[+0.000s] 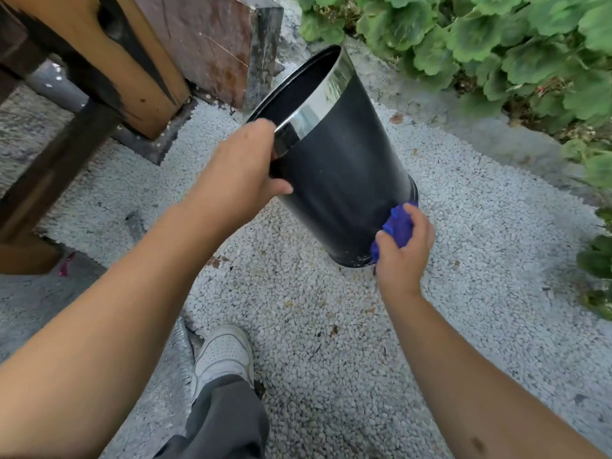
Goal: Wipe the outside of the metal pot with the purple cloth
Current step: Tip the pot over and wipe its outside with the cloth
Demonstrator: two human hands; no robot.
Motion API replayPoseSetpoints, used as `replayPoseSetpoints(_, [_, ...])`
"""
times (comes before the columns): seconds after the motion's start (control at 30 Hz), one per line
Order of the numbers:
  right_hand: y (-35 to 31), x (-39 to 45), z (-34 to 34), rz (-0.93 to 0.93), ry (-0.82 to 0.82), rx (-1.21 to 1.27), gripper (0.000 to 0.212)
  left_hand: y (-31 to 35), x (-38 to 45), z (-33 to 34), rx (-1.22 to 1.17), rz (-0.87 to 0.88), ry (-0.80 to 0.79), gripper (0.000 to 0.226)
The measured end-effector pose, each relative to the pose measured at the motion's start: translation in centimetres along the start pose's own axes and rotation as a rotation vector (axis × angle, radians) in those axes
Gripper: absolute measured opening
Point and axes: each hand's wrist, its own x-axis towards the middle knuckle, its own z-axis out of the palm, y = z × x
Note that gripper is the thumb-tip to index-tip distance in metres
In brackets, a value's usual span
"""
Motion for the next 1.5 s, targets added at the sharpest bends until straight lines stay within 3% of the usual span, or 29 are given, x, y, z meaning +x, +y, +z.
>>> replayPoseSetpoints(0.1, [-2.4,3.6,-1.9,0.099,-0.011,0.043,0.05,3.4,1.5,-2.3,-0.033,0.089,0.053,0.058])
replayPoseSetpoints(0.23, [-3.9,7.1,-2.6,0.161,-0.179,0.043,0.044,4.9,3.3,-4.3,0.054,0.167,0.061,0.06])
replayPoseSetpoints(0.4, [-2.6,8.1,-2.5,0.223,-0.225,0.023,0.042,5.0,3.2,-2.0,0.005,0.151,0.083,0.095])
replayPoseSetpoints(0.57, [-2.5,8.4,-2.8,0.207,-0.253,-0.011,0.042,3.6,-0.6,0.6,0.321,0.211,0.103,0.119])
replayPoseSetpoints(0.77, [-3.0,8.5,-3.1,0.124,-0.229,-0.102,0.051,4.3,1.1,0.6,0.373,0.177,0.131,0.122])
replayPoseSetpoints(1.0, [-4.6,4.8,-0.7,-0.003,-0.015,-0.014,0.06,4.6,5.0,-0.6,0.334,0.082,0.102,0.12])
replayPoseSetpoints(1.13, [-3.4,1.0,1.1,-0.125,0.065,-0.078,0.064,5.3,5.9,-0.7,0.363,0.119,0.084,0.122])
replayPoseSetpoints(1.4, [-1.0,-1.7,2.3,-0.42,-0.006,-0.427,0.064,6.3,6.7,-0.4,0.389,0.136,0.082,0.124])
replayPoseSetpoints(1.5, [-0.2,-1.0,1.6,-0.427,0.018,-0.421,0.067,7.0,6.5,0.5,0.36,0.214,0.177,0.128])
